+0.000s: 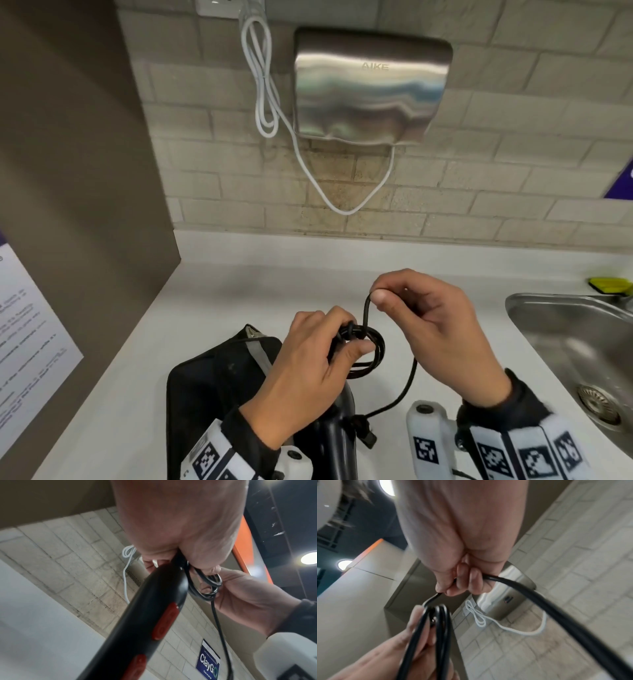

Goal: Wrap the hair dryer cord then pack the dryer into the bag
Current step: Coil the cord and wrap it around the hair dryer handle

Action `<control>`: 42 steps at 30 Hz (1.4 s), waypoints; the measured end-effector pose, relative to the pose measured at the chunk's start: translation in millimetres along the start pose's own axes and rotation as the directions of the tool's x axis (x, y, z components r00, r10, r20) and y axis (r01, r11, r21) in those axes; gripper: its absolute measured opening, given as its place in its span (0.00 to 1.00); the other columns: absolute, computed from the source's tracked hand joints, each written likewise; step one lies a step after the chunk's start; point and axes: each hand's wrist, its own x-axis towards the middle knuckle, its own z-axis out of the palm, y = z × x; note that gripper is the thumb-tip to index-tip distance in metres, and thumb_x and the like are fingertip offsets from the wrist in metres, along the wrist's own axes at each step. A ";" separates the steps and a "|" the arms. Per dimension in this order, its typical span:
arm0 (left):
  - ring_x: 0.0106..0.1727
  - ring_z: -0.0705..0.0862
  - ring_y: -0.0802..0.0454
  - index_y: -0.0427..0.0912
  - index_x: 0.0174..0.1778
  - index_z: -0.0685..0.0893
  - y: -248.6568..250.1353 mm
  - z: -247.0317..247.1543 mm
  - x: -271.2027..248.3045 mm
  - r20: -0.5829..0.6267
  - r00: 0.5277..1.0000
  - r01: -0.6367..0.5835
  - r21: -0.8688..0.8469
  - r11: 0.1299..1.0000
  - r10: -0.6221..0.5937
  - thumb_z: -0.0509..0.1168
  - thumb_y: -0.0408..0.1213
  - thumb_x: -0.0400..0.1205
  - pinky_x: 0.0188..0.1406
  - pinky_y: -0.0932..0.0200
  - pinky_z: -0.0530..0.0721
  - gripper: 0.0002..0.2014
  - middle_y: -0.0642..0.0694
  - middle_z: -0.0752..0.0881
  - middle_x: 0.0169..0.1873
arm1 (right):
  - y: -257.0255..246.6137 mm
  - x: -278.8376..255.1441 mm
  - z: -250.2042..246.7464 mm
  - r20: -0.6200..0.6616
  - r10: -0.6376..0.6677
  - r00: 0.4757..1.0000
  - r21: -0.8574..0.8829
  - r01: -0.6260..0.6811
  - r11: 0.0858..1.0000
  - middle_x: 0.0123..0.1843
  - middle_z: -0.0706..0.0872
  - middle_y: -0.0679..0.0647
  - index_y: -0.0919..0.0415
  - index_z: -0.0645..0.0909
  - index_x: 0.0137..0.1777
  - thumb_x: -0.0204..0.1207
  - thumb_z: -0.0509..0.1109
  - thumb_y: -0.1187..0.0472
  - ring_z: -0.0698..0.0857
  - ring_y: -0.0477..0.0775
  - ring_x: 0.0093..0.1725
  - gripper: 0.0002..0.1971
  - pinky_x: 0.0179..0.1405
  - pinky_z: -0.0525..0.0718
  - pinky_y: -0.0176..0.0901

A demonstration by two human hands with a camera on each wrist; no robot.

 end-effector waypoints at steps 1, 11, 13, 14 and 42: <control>0.51 0.75 0.56 0.66 0.44 0.68 -0.3 0.3 -0.3 -0.014 1.000 -0.004 -0.006 1.000 0.003 0.50 0.69 0.82 0.49 0.64 0.74 0.13 0.55 0.81 0.38 | 5.0 -0.1 3.1 -0.014 0.035 0.999 0.049 -0.034 0.998 0.33 0.87 0.52 0.56 0.86 0.42 0.75 0.72 0.56 0.81 0.49 0.32 0.05 0.34 0.79 0.37; 0.44 0.75 0.54 0.61 0.42 0.72 -1.3 7.0 -5.6 -0.132 0.991 -0.019 -0.084 0.996 0.007 0.49 0.66 0.84 0.43 0.63 0.74 0.16 0.61 0.74 0.35 | 39.6 -27.5 39.4 -0.080 0.210 0.975 0.384 -0.164 0.909 0.41 0.89 0.53 0.63 0.86 0.45 0.78 0.70 0.59 0.83 0.47 0.33 0.07 0.37 0.80 0.40; 0.44 0.75 0.55 0.65 0.42 0.72 1.1 6.6 -5.7 -0.152 0.988 -0.009 -0.109 0.994 -0.008 0.48 0.67 0.84 0.43 0.66 0.73 0.15 0.66 0.74 0.37 | 43.3 -35.1 44.4 -0.084 0.198 0.977 0.428 -0.144 0.892 0.48 0.89 0.54 0.60 0.88 0.46 0.80 0.68 0.48 0.85 0.51 0.39 0.16 0.41 0.81 0.41; 0.44 0.75 0.56 0.67 0.42 0.72 2.1 6.1 -5.5 -0.163 0.987 -0.006 -0.119 0.993 -0.013 0.48 0.67 0.84 0.44 0.67 0.73 0.14 0.68 0.75 0.38 | 44.7 -39.4 46.2 -0.067 0.188 0.980 0.462 -0.137 0.876 0.51 0.87 0.57 0.60 0.88 0.47 0.78 0.66 0.42 0.85 0.61 0.42 0.21 0.43 0.82 0.47; 0.39 0.84 0.54 0.38 0.44 0.93 20.9 -25.2 2.2 0.157 0.847 0.381 -0.845 0.375 -0.508 0.75 0.43 0.69 0.54 0.55 0.77 0.13 0.44 0.90 0.35 | 38.1 -37.3 41.9 -0.146 -0.018 0.989 0.156 0.041 0.987 0.44 0.89 0.45 0.42 0.78 0.52 0.65 0.84 0.61 0.88 0.50 0.47 0.22 0.55 0.82 0.38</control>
